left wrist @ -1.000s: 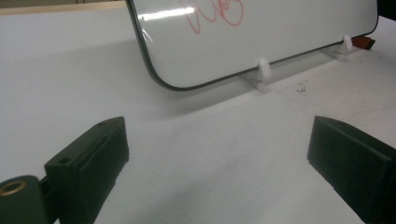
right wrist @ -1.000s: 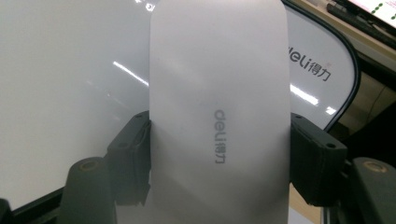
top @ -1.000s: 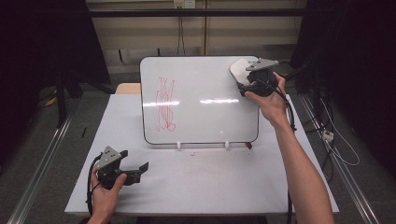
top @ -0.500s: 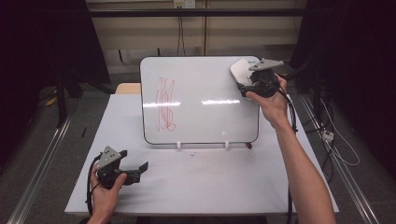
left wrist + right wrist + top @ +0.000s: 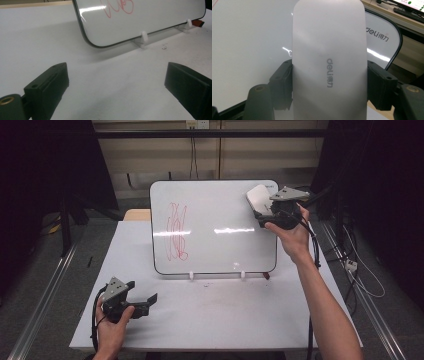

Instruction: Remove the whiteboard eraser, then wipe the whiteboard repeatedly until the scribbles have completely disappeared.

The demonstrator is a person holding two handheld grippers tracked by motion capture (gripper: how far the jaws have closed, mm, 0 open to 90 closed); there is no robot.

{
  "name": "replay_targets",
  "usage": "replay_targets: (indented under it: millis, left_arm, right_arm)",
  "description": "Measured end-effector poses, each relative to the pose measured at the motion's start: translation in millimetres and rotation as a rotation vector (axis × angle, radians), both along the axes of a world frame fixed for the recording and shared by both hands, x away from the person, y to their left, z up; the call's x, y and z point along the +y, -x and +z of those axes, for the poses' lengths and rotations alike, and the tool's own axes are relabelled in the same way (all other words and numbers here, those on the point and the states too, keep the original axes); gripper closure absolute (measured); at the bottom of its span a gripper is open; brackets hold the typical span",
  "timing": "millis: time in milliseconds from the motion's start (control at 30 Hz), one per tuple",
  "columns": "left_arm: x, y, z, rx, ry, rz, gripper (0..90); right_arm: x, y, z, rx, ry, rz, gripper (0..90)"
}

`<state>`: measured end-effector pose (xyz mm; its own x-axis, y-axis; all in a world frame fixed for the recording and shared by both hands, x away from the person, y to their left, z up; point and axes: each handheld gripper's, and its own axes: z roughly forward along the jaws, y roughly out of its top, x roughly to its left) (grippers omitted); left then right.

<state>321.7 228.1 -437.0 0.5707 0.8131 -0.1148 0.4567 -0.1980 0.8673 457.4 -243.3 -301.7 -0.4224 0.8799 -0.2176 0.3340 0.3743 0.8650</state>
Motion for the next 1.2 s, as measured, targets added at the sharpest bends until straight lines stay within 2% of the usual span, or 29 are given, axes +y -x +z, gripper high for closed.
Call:
replay_targets:
  millis: [200, 633, 867, 933, 1200]
  left_arm:
    - [-1.7, 1.1, -0.1, -0.002, -0.001, -0.012, 5.3]
    - [-0.9, 2.0, 2.3, -0.011, -0.007, -0.014, 5.8]
    - [-2.4, 1.4, 1.4, -0.004, -0.019, -0.019, 5.8]
    - [-3.2, 0.9, 0.6, 0.005, -0.006, -0.023, 5.8]
    - [-1.8, -0.4, -0.7, 0.006, -0.009, -0.025, 5.8]
  right_arm:
    - [5.2, 5.2, -3.2, -0.009, -0.004, 0.008, 31.9]
    - [15.9, 23.7, -11.1, -0.035, -0.054, 0.031, 31.9]
    - [22.0, 32.1, -14.9, -0.032, -0.061, 0.052, 31.9]
    - [23.2, 34.0, -14.2, -0.038, -0.067, 0.060, 31.9]
    - [39.7, 35.8, -15.0, -0.045, -0.064, 0.092, 31.9]
